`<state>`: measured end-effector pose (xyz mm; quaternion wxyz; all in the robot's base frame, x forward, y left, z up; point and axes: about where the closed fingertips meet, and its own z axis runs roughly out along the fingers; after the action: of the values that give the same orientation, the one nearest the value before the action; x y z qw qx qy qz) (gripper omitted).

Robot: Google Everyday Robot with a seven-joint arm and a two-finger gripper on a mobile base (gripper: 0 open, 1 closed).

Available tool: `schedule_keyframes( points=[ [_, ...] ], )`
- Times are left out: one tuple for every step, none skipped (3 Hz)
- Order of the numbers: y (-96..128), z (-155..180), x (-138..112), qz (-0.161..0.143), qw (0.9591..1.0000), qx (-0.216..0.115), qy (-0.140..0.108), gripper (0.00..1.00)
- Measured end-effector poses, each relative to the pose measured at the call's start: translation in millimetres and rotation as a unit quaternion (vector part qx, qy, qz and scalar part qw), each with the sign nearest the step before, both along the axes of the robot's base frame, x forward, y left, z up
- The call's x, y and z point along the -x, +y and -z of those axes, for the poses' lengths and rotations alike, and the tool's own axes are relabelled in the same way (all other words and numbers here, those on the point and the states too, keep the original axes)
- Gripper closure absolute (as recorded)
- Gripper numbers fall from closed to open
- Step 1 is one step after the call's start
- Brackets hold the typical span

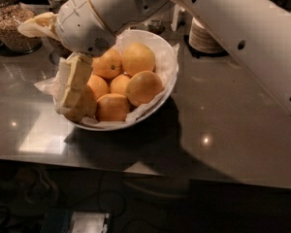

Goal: Pick orange from white bowl

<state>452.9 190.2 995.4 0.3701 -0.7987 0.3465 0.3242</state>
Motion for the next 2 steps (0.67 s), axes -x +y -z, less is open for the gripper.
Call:
schedule_keyframes(
  points=[
    [1.9, 1.5, 0.1, -0.002, 1.0, 0.0, 0.002, 0.0],
    [-3.2, 8.8, -1.5, 0.008, 0.9998, 0.003, 0.015, 0.0]
  ],
)
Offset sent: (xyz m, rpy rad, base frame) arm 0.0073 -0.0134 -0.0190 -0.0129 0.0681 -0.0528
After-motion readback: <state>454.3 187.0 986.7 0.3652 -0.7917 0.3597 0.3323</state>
